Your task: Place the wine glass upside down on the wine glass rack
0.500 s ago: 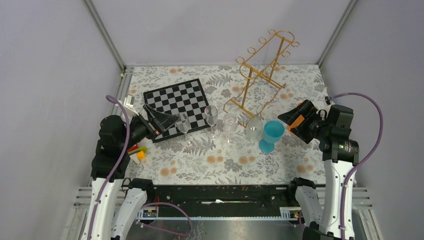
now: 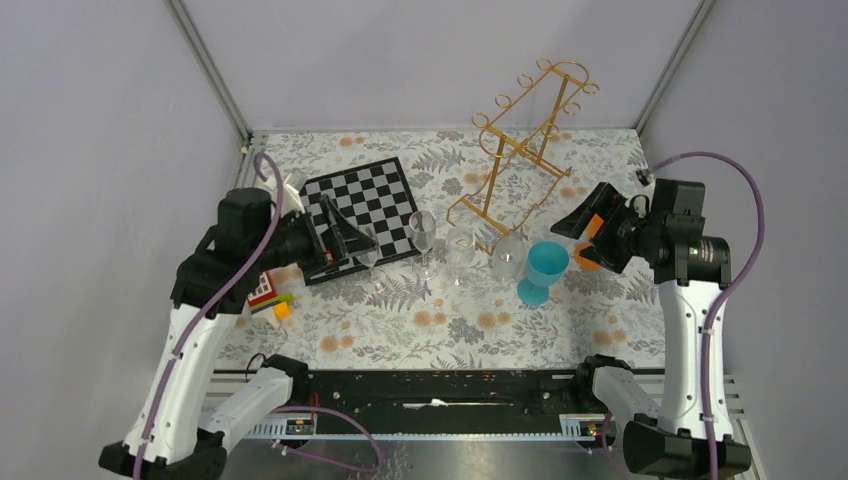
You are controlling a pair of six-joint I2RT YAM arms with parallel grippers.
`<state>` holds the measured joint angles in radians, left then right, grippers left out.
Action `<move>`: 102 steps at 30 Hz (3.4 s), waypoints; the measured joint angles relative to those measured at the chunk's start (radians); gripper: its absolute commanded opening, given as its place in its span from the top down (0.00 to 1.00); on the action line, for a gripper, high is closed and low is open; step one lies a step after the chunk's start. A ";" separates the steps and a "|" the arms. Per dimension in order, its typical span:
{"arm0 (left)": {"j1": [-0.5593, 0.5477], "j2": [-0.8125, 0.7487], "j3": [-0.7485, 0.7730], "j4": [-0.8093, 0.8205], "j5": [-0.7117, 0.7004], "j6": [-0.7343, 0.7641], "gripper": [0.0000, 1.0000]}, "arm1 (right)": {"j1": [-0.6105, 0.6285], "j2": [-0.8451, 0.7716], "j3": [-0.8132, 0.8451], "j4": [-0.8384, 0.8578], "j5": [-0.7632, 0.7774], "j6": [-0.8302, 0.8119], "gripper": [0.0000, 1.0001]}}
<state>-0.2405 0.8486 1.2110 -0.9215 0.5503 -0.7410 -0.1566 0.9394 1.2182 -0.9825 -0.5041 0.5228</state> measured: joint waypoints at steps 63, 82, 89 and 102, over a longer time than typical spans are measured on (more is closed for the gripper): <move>-0.439 0.029 -0.160 0.422 -0.322 -0.288 0.01 | 0.569 0.434 -0.017 0.010 0.576 -0.242 0.61; -0.432 -0.032 -0.160 0.399 -0.330 -0.290 0.01 | 0.578 0.441 -0.024 -0.054 0.629 -0.241 1.00; -0.431 -0.038 -0.160 0.387 -0.338 -0.292 0.01 | 0.579 0.398 0.082 -0.142 0.657 -0.238 1.00; -0.431 -0.053 -0.160 0.376 -0.336 -0.306 0.01 | 0.580 0.259 0.332 -0.284 0.644 -0.212 1.00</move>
<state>-0.6712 0.7956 1.0512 -0.5453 0.2146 -1.0473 0.4236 1.1980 1.5497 -1.2663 0.1394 0.3107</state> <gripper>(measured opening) 0.988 0.036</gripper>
